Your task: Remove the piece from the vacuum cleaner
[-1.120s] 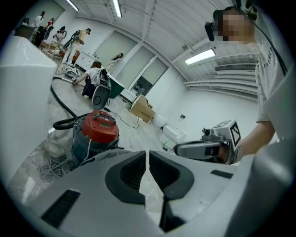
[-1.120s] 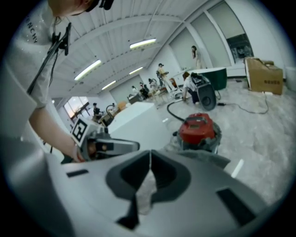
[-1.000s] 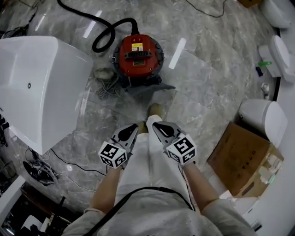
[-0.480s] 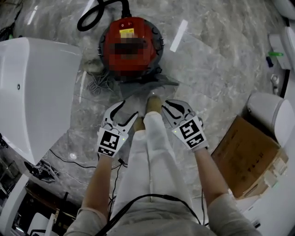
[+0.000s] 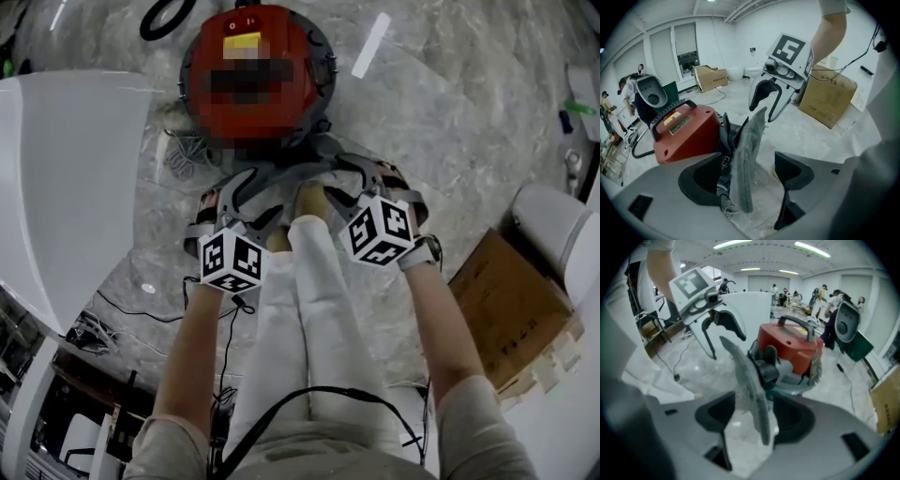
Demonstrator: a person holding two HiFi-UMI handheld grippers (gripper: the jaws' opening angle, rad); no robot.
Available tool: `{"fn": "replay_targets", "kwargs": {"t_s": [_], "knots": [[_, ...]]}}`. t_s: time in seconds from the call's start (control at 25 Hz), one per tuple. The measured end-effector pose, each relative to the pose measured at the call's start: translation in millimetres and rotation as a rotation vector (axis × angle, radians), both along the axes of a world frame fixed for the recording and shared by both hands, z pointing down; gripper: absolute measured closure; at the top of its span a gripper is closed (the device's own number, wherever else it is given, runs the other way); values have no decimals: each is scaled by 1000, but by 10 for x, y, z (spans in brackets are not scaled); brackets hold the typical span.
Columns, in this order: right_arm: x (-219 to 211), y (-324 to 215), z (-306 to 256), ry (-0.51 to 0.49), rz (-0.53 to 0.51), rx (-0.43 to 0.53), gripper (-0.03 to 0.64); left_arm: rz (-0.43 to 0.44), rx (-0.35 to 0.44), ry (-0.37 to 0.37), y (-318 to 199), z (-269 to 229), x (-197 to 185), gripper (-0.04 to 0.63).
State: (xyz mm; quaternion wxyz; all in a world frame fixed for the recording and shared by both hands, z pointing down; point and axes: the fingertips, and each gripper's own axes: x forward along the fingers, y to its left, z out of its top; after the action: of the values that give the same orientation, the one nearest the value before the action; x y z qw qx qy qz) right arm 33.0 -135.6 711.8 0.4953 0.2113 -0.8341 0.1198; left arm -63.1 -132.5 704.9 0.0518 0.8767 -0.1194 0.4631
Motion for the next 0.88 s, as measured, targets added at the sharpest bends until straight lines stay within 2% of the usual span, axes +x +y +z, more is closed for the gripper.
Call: {"fn": "replay_targets", "kwargs": {"t_s": [0.12,0.4,0.52,0.72,0.8,0.88], "knots": [[-29,-57,131,29,-87,9,376,32,-33,-40,-10,140,54,241],[-59,-87,369,80,-254,23,377,106,17,-164,-104,349,168,241],[-53,-118,368,83,-280,52,377,119,12,-183,-97,399,190,241],[-138,-181,230,17,-277,83,377,144,20,-189,-46,424,226,244],[-183,-187,218,3,-291,83,381,127,31,-183,-78,439,208,287],[-220,-186,223,2,-310,92,438,94,40,-173,-133,443,182,357]]}}
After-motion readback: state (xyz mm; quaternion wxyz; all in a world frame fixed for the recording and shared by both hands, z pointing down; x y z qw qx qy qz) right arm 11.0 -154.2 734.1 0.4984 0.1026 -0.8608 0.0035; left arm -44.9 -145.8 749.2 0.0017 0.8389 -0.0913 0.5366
